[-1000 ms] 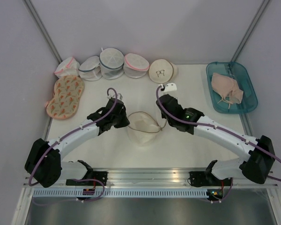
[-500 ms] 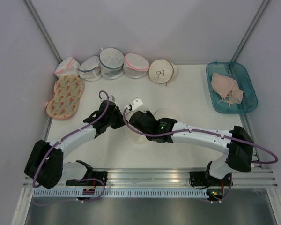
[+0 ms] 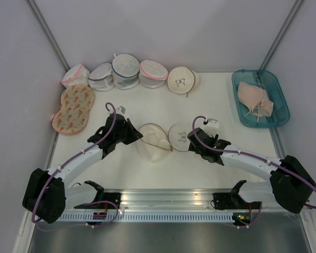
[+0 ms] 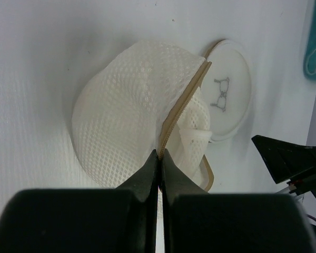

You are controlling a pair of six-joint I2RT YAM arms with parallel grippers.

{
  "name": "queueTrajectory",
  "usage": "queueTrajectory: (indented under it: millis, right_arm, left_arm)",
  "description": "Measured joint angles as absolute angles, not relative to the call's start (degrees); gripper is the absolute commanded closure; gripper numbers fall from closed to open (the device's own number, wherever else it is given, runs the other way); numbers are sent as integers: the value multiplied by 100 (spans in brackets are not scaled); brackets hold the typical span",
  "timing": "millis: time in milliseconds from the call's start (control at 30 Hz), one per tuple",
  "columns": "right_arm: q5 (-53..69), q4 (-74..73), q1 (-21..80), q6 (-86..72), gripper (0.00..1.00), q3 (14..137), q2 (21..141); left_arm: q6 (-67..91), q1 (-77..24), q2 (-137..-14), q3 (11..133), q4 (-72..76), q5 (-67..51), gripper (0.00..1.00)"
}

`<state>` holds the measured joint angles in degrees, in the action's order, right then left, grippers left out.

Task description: Unzip the laundry bag and remove the bra

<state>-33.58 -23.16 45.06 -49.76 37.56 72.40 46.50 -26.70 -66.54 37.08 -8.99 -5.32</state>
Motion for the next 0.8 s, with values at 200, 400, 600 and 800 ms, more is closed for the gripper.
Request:
queueTrajectory:
  millis: [200, 400, 600, 800]
  right_arm:
    - [-2292, -1050, 3942, -5509, 33, 3044, 7227]
    - [-1942, -301, 3667, -5975, 43, 2602, 7227]
    - [-1839, 237, 3446, -6246, 59, 2394, 7341]
    - [-1791, 891, 3352, -6337, 100, 2418, 7848]
  left_arm:
    - [4650, -2670, -6626, 3677, -908, -615, 98]
    - [4648, -2668, -6563, 3632, -989, -613, 98]
    - [4650, -2668, -6558, 3632, -1024, -615, 98]
    - [4648, -2668, -6558, 3632, -1037, -617, 98]
